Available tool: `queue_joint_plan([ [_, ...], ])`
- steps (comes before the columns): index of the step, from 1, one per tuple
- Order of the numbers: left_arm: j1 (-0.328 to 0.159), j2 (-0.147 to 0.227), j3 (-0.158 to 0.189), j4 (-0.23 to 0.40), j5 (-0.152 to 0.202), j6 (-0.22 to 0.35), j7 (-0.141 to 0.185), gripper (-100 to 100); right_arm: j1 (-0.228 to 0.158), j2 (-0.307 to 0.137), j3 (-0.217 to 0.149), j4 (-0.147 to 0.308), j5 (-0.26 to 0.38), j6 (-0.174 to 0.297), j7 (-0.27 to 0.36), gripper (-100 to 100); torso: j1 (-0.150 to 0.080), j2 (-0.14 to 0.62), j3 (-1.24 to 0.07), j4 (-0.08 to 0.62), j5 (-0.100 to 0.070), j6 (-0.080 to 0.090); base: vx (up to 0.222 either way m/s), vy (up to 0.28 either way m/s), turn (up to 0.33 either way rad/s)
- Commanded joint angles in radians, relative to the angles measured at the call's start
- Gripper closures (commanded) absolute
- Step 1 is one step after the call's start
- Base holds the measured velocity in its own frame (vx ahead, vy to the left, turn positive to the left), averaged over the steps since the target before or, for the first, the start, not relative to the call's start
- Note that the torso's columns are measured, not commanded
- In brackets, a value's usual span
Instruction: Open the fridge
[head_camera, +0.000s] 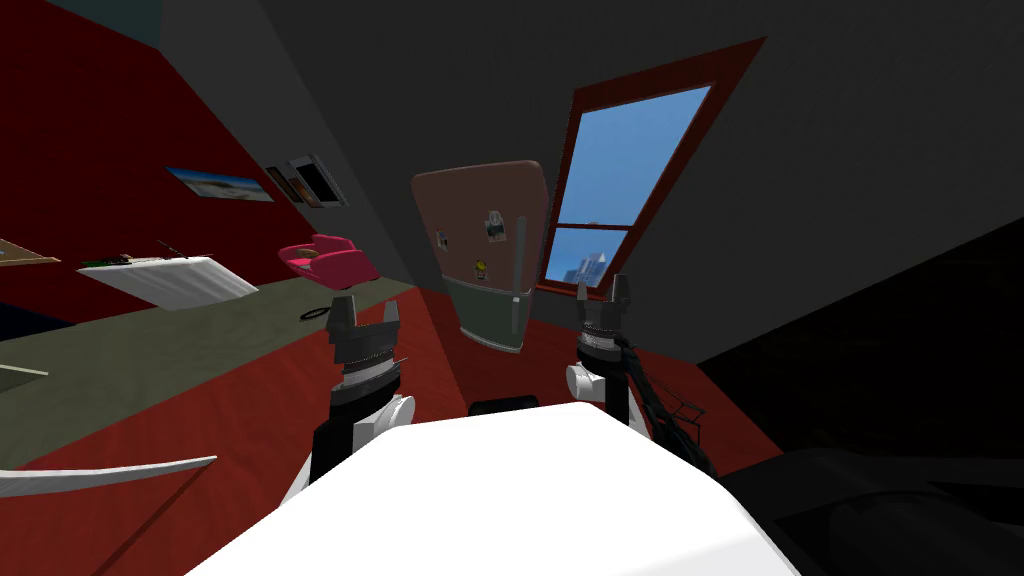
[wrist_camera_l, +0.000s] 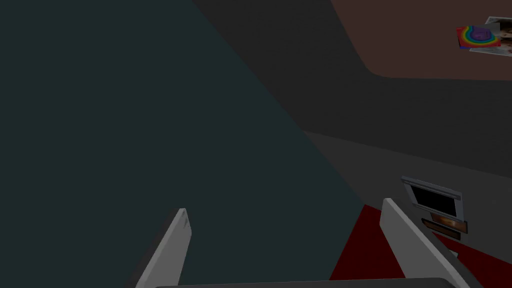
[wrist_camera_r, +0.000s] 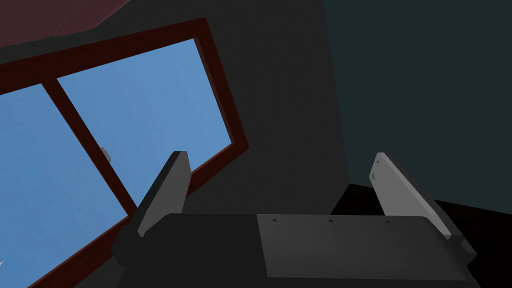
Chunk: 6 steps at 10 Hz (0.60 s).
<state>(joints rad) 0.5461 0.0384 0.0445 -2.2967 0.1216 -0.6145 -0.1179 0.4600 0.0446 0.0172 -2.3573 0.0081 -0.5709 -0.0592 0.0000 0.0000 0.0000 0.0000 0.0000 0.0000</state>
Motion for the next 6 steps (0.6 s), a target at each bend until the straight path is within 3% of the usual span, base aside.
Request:
queue_joint_plan([
  [1,0.000,0.000,0.000,0.000,0.000,0.000,0.000,0,0.000,0.000,0.000,0.000,0.000,0.000,0.000,0,0.000,0.040,-0.082,0.041,0.000,0.000,0.000,0.000,0.000],
  [6,0.000,0.000,0.000,0.000,0.000,0.000,0.000,0,0.000,0.000,0.000,0.000,0.000,0.000,0.000,0,0.000,0.396,-0.792,0.396,0.000,0.000,0.000,0.000,0.000],
])
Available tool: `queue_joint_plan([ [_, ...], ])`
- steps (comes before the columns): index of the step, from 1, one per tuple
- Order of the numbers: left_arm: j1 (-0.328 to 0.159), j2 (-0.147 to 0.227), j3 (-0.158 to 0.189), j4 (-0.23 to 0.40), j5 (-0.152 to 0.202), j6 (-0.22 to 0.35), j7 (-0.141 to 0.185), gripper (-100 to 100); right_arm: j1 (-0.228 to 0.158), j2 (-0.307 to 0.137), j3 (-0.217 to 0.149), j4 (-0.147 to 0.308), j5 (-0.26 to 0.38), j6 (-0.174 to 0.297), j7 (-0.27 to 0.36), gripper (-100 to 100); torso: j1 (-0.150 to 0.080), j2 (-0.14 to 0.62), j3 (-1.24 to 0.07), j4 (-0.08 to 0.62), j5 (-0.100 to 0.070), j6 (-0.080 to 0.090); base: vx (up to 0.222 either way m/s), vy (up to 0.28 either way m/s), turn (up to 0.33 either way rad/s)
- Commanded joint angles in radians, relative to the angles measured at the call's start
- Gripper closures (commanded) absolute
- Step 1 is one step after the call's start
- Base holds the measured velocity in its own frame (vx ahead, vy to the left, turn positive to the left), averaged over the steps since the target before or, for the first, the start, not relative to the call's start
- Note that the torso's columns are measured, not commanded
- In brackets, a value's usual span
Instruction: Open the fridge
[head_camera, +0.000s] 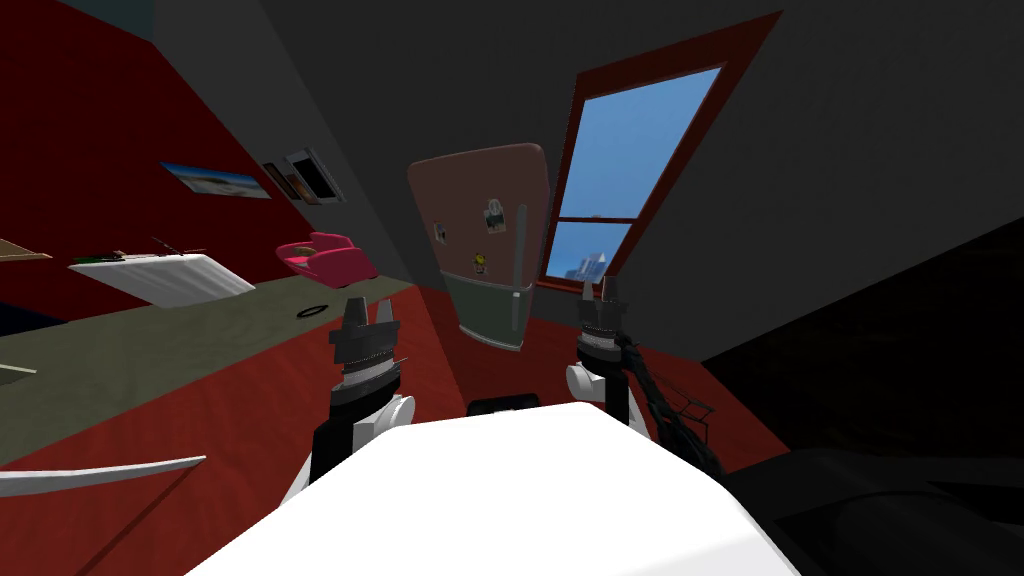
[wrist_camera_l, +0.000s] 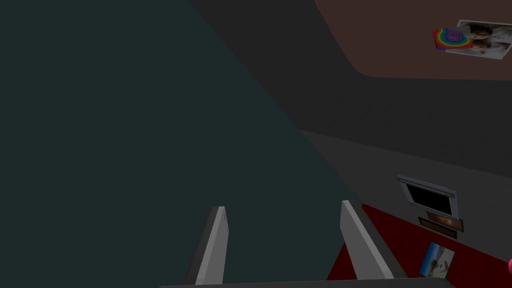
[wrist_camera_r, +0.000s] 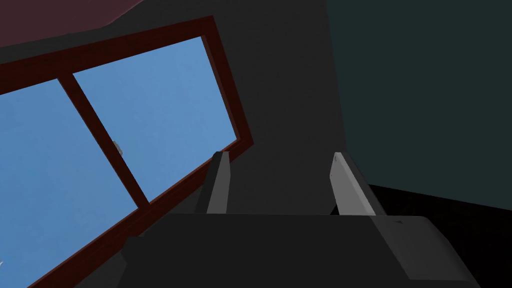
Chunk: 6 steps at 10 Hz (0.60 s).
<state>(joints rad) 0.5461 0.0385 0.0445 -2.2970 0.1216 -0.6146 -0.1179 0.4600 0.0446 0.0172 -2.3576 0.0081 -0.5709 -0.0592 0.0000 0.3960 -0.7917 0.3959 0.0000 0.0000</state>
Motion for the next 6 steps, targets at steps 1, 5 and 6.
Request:
queue_joint_plan([
  [1,0.000,0.000,0.000,0.000,0.000,0.000,0.000,0,0.000,0.000,0.000,0.000,0.000,0.000,0.000,0,0.000,0.074,-0.147,0.074,0.000,0.000,0.000,0.000,0.000],
  [5,-0.016,0.055,-0.011,0.039,-0.009,-0.014,-0.002,-100,0.000,0.000,0.000,0.000,0.000,0.000,0.000,0,-0.001,0.328,-0.660,0.328,0.000,0.000,0.030,-0.020,-0.034],
  [6,-0.027,0.073,-0.018,0.068,-0.016,-0.024,-0.003,-100,0.000,0.000,0.000,0.000,0.000,0.000,0.000,0,-0.003,0.335,-0.681,0.337,-0.001,0.000,0.111,-0.097,-0.110],
])
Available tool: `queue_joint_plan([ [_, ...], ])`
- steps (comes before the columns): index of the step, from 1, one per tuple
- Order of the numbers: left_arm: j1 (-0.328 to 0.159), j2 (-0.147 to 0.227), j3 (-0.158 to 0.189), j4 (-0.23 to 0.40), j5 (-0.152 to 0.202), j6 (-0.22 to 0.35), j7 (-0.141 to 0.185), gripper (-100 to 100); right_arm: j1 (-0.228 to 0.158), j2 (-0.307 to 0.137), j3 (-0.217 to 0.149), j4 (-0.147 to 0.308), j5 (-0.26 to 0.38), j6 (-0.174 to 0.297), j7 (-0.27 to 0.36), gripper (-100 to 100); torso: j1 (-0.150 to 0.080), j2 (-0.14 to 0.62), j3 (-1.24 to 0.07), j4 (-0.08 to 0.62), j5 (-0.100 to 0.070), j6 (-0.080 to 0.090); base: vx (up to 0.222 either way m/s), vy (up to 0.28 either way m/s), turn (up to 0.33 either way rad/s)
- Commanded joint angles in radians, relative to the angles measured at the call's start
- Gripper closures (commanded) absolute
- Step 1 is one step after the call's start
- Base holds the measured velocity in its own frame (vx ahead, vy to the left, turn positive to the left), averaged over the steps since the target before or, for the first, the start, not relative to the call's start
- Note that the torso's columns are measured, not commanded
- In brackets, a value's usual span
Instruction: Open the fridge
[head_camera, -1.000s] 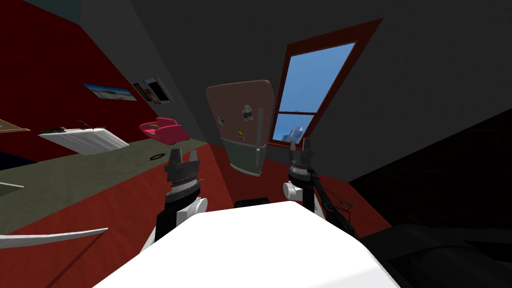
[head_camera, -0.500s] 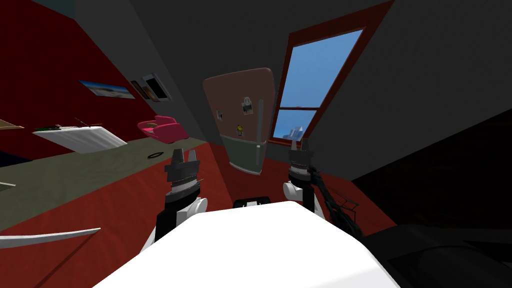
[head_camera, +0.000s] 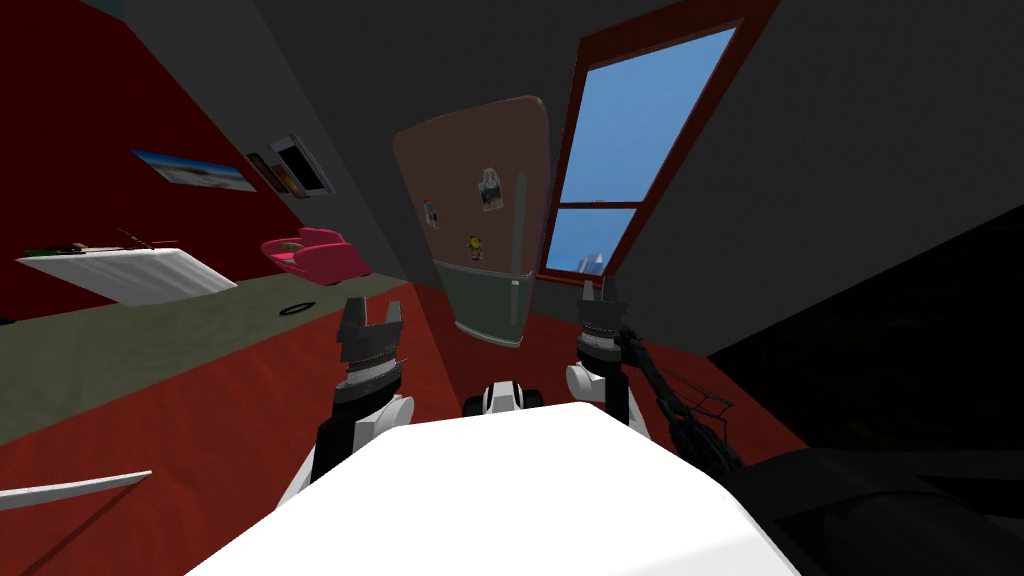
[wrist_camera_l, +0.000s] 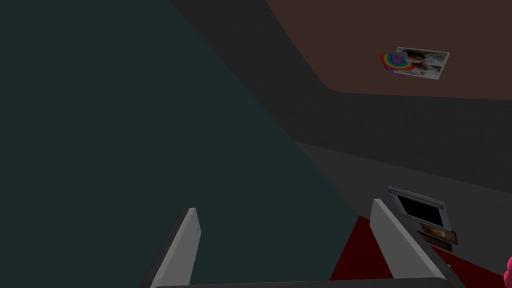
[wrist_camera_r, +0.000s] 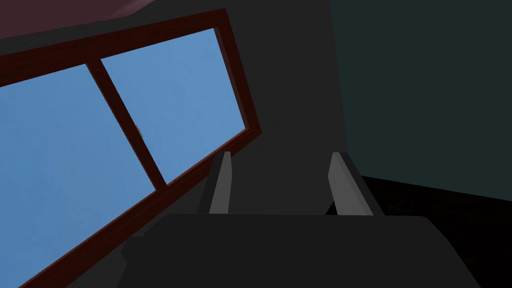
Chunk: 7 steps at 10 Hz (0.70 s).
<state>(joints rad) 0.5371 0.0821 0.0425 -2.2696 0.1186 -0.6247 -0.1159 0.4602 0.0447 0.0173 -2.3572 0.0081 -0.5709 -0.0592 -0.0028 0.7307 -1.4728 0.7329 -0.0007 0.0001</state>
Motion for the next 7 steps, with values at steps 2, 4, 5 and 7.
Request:
queue_joint_plan([
  [2,-0.031,0.041,-0.025,0.073,-0.020,-0.026,-0.007,-100,0.000,0.000,0.000,0.000,0.000,0.000,0.000,0,0.001,0.004,-0.005,0.004,0.000,0.000,0.119,-0.075,-0.063],
  [4,-0.051,0.050,-0.039,0.124,-0.032,-0.043,-0.009,-100,0.000,0.000,0.000,0.000,0.000,0.000,0.000,0,0.004,0.007,-0.003,0.005,0.001,0.000,0.136,-0.064,-0.107],
  [5,-0.058,0.050,-0.043,0.141,-0.036,-0.049,-0.010,-100,0.000,0.000,0.000,0.000,0.000,0.000,0.000,0,0.003,0.008,-0.003,0.005,0.001,0.000,0.089,-0.067,-0.040],
  [7,-0.077,0.047,-0.056,0.190,-0.047,-0.066,-0.012,-100,0.000,0.000,0.000,0.000,0.000,0.000,0.000,0,0.002,0.010,-0.002,0.006,0.000,0.000,0.089,-0.073,-0.094],
])
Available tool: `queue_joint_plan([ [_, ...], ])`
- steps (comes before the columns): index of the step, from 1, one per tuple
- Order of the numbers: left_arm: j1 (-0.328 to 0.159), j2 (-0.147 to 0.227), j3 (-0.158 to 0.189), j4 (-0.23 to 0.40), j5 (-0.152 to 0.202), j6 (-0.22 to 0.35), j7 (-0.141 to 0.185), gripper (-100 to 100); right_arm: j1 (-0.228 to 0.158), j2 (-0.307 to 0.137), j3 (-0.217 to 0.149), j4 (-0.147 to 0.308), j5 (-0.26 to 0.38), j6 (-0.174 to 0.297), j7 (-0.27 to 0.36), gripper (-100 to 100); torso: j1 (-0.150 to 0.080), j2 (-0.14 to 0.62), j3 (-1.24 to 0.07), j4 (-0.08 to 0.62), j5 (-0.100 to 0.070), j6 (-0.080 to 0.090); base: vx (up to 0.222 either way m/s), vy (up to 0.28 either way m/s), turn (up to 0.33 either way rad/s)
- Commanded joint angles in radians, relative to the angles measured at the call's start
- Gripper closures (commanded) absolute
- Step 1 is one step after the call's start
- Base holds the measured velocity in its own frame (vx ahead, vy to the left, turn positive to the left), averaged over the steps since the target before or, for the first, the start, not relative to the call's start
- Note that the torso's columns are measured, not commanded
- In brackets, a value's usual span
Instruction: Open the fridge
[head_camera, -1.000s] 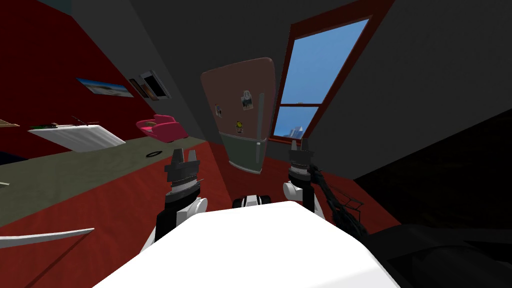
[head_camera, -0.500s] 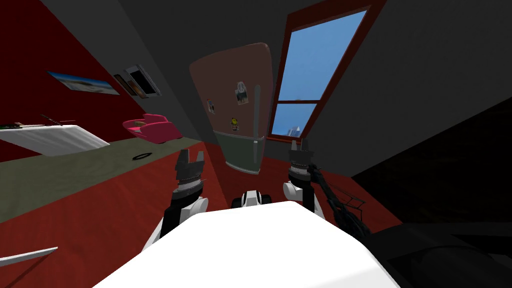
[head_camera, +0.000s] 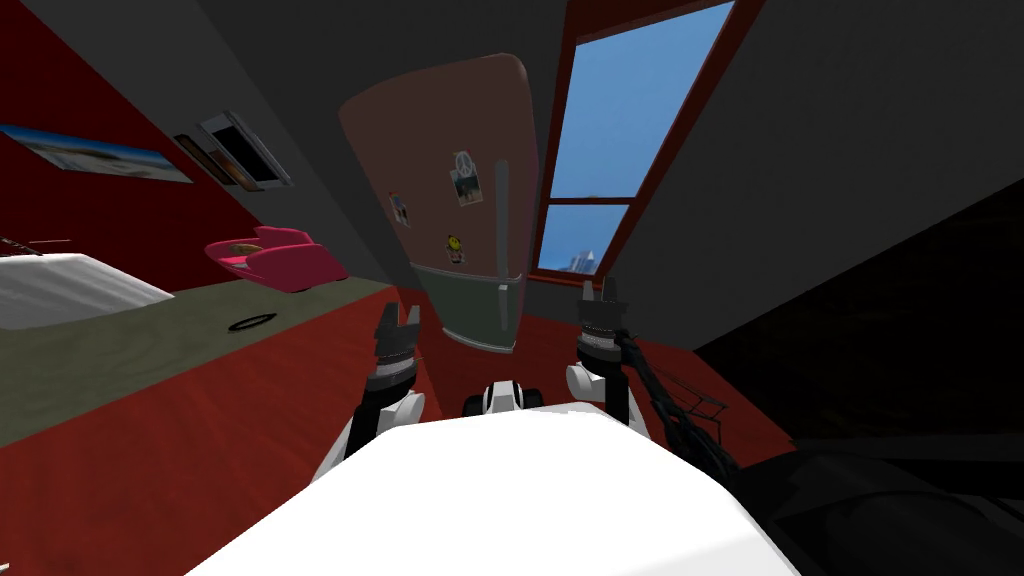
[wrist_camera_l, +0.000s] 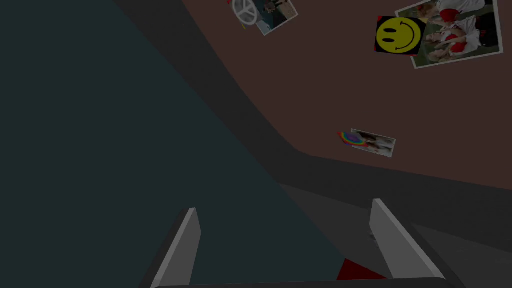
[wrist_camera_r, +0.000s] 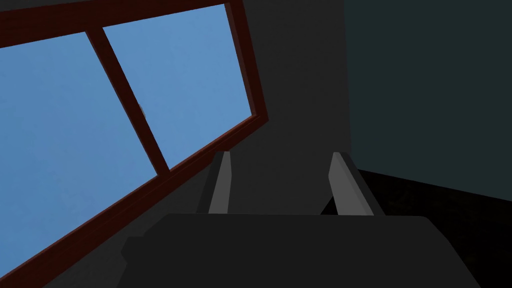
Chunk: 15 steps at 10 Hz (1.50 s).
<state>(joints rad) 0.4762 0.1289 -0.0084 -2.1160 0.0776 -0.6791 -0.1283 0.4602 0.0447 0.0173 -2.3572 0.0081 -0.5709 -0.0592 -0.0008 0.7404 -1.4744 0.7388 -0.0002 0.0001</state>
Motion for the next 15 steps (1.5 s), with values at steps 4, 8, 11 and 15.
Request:
queue_joint_plan([
  [4,-0.045,-0.010,-0.025,0.108,-0.022,-0.036,-0.003,-100,0.000,0.000,0.000,0.000,0.000,0.000,0.000,0,0.001,-0.002,-0.002,-0.001,0.000,0.000,0.106,-0.058,-0.069],
  [8,-0.078,-0.020,-0.047,0.192,-0.041,-0.064,-0.007,-100,0.000,0.000,0.000,0.000,0.000,0.000,0.000,0,-0.001,-0.004,-0.002,-0.001,0.000,0.000,0.111,-0.062,-0.079],
  [11,-0.096,-0.018,-0.060,0.240,-0.052,-0.080,-0.010,-100,0.000,0.000,0.000,0.000,0.000,0.000,0.000,0,0.002,-0.001,-0.001,0.000,0.001,0.000,0.090,-0.036,-0.054],
  [15,-0.125,-0.011,-0.078,0.312,-0.068,-0.104,-0.013,-100,0.000,0.000,0.000,0.000,0.000,0.000,0.000,0,0.001,-0.002,-0.001,-0.001,0.000,0.000,0.083,-0.045,-0.067],
])
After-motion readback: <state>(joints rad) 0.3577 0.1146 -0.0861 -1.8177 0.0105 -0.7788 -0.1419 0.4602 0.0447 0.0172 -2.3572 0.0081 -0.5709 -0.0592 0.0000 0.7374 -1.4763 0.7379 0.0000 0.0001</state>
